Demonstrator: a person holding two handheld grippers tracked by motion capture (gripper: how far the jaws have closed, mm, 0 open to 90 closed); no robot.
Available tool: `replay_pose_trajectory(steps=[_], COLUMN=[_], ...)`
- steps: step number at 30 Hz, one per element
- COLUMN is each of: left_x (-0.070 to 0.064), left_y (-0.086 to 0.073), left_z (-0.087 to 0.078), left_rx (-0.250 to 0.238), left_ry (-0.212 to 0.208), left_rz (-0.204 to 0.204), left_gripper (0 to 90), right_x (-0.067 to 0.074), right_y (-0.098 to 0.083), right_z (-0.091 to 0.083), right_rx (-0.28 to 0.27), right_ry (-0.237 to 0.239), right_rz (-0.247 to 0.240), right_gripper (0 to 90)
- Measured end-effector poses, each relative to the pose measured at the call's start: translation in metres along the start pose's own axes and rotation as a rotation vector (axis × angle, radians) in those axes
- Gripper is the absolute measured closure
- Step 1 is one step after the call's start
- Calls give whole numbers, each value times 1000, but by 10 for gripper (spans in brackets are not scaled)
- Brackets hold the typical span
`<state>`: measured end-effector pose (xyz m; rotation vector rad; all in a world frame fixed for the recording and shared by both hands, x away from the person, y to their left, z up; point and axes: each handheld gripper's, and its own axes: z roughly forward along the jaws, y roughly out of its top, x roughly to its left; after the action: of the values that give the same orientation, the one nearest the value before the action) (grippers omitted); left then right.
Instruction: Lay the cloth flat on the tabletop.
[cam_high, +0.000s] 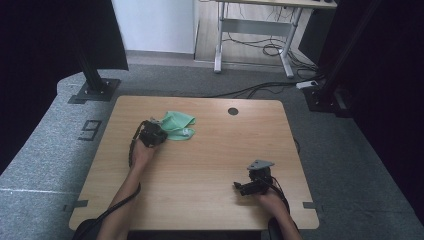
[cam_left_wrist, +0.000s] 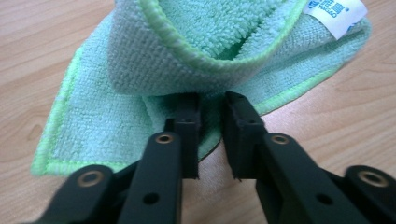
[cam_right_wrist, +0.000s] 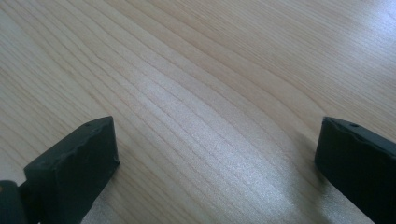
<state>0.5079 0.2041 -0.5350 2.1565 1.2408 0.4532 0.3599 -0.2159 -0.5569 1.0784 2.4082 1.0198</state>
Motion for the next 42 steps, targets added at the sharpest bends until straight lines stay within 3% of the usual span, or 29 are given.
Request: replay_pose_trajectory(steps=[6,18,42], left_x=[-3,-12,-57], left_y=[-5,-20,-63], left_z=[-5,-19,-51], left_rx=[1,15,-8], left_ry=[-19,-86,-173], left_rz=[1,-2,86], left_gripper=[833,855,848], right_x=[0,0,0], right_y=[0,0,0], right_z=[0,0,0], right_rx=[0,0,1], right_ry=[1,0,0], right_rz=[0,1,1], right_gripper=[0,0,0])
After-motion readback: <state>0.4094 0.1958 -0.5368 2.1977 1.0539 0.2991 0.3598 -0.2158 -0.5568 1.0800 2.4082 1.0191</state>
